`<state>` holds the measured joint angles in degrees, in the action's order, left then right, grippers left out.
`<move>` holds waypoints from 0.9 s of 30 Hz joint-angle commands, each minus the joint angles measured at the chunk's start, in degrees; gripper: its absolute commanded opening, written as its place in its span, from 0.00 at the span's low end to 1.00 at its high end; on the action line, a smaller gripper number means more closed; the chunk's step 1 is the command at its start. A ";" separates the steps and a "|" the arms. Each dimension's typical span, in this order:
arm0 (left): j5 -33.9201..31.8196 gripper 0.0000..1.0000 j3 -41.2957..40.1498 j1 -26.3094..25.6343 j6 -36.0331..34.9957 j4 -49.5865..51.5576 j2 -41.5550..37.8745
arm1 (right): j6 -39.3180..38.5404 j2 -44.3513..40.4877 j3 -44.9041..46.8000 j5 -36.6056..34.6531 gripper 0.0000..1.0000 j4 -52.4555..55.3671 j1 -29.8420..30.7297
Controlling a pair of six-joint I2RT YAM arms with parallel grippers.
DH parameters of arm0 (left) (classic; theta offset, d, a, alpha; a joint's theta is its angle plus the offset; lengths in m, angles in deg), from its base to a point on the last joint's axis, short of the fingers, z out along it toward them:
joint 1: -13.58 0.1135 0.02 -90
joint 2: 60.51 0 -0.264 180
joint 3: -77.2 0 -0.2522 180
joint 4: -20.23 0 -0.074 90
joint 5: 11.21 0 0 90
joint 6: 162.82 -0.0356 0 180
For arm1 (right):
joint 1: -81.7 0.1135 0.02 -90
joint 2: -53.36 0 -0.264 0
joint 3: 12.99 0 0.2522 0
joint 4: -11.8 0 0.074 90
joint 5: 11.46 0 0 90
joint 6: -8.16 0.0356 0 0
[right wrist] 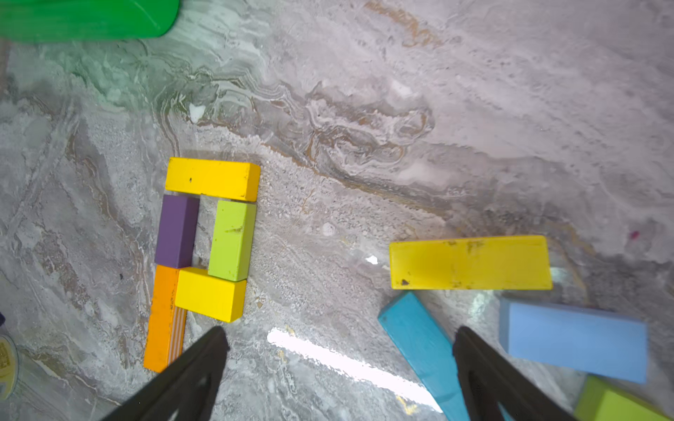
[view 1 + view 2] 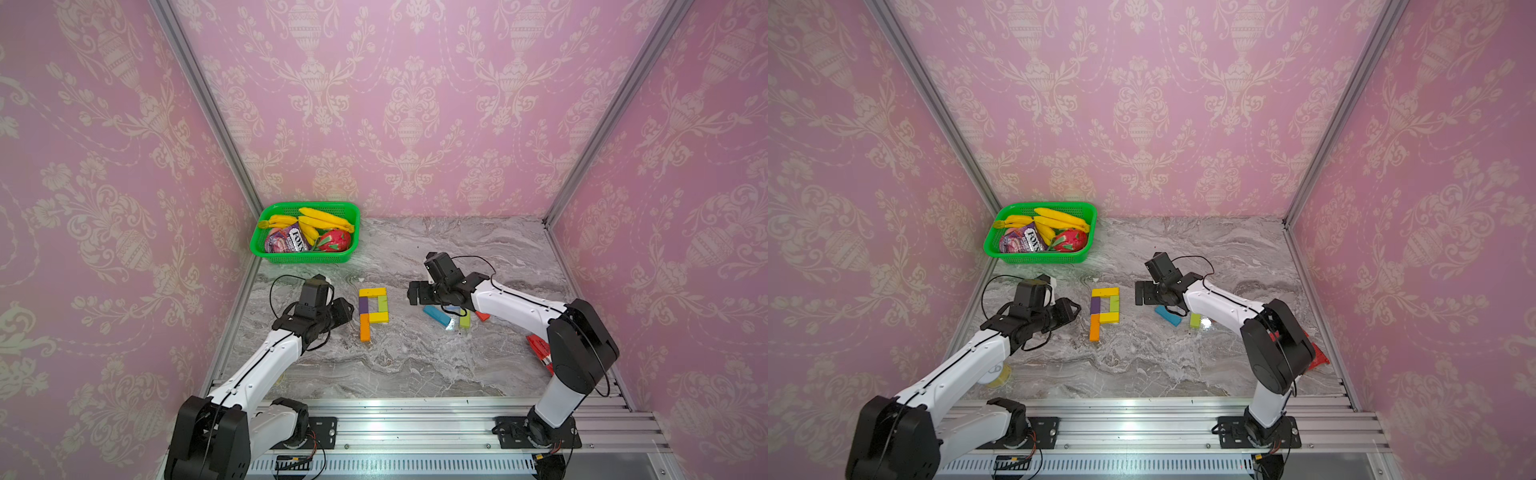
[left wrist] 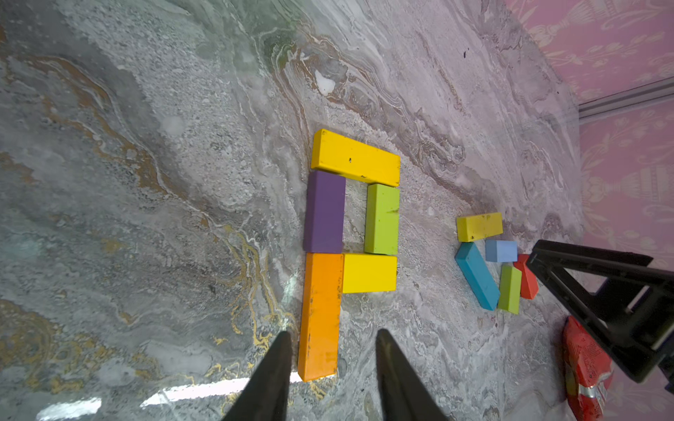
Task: Assemble the letter p with building blocks
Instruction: Adjust the building block at the center of the board.
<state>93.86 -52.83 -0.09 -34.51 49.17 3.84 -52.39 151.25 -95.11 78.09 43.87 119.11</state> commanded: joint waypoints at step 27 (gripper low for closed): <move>6.00 0.53 21.29 -16.57 -0.12 -8.13 30.14 | -7.13 7.61 -7.69 -8.11 0.97 13.40 -12.74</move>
<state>99.67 -34.47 -15.52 -34.45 41.02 30.44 -59.89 158.90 -103.48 67.88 57.97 108.22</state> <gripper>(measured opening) 0.538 0.980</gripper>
